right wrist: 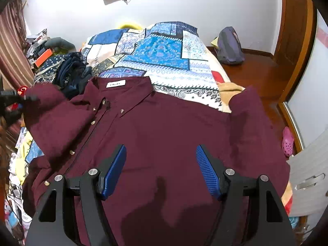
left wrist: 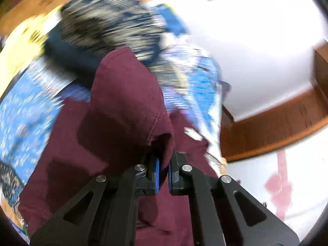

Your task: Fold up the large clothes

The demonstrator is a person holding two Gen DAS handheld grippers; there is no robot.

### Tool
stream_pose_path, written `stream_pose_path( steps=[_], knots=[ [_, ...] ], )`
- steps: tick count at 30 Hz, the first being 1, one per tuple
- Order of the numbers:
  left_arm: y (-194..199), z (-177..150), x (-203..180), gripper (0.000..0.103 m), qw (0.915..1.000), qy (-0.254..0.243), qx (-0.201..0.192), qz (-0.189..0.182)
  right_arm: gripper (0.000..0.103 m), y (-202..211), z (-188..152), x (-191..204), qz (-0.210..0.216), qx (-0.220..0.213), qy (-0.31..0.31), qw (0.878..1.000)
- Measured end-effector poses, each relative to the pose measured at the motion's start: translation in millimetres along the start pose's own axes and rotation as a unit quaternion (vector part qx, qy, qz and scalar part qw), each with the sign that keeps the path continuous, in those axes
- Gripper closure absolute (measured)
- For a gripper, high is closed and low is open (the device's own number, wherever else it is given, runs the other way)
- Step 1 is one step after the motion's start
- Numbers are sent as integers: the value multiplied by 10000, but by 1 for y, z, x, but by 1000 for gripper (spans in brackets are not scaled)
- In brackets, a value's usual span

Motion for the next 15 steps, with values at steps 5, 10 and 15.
stream_pose_path(
  steps=[5,10,15],
  knots=[
    [-2,-31,-104,98,9912,-1252,148,-414,36,23,1,-13,198,-129,-130,9996],
    [-37,-81,-181,98,9718,-2145,835,-503,36,47,0,-22,139,-315,-229,9991],
    [-52,-129,-206,74,9488,-2790,1382,-536,36,54,-8,-22,18,-291,-95,9995]
  ],
)
Point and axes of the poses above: each gripper's, at about its wrist camera, not at the fingertips, and y roughly against the way its jaws point, x to its left, z to its top, the point moved 3 cm from there along -y, roughly the way its jaws point, and after that the axes turned 5 degrees about x, right-handed, at the moved point
